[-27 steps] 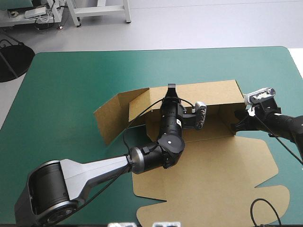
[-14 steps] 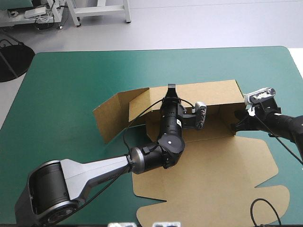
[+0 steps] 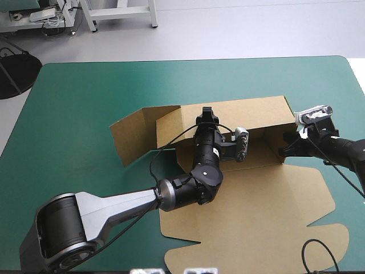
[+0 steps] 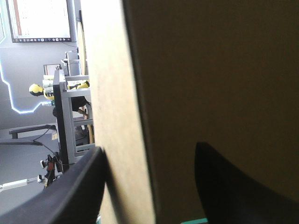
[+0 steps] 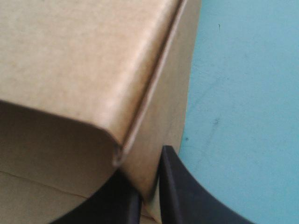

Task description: Fold the box

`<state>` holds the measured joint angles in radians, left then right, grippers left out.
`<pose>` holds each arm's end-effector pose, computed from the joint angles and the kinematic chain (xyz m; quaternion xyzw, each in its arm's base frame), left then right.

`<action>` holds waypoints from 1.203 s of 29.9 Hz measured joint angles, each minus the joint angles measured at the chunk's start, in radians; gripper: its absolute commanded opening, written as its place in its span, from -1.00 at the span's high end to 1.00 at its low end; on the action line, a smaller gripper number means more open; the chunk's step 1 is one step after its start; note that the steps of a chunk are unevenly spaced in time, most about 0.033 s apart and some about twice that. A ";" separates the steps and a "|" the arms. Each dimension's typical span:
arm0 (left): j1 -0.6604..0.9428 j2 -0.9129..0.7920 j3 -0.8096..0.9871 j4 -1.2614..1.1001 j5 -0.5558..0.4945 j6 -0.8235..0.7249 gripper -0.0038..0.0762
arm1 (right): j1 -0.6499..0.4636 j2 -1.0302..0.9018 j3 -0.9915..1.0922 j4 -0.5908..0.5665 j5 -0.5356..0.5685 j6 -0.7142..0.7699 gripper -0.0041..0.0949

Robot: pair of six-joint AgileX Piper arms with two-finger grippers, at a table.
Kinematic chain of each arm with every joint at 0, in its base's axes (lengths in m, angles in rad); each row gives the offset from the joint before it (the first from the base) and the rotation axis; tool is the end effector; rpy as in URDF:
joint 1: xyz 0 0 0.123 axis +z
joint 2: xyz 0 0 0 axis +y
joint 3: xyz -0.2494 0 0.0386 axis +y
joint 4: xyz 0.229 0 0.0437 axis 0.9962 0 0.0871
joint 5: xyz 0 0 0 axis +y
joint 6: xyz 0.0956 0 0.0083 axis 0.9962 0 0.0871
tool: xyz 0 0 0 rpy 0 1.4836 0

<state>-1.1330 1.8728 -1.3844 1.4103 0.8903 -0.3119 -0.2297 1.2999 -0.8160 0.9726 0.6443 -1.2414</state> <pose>0.2298 -0.3171 0.2462 0.6069 0.5583 0.3467 0.4469 0.2559 -0.0109 0.2462 -0.1623 0.8855 0.1181 0.4190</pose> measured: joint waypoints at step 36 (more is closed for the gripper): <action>-0.366 0.013 0.015 0.161 0.227 -0.321 0.91 | -0.001 0.002 -0.001 -0.031 -0.019 0.083 0.94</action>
<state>-1.4994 1.8858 -1.3694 1.5711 1.1173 -0.6327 -0.2306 1.3018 -0.8173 0.9416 0.6255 -1.1582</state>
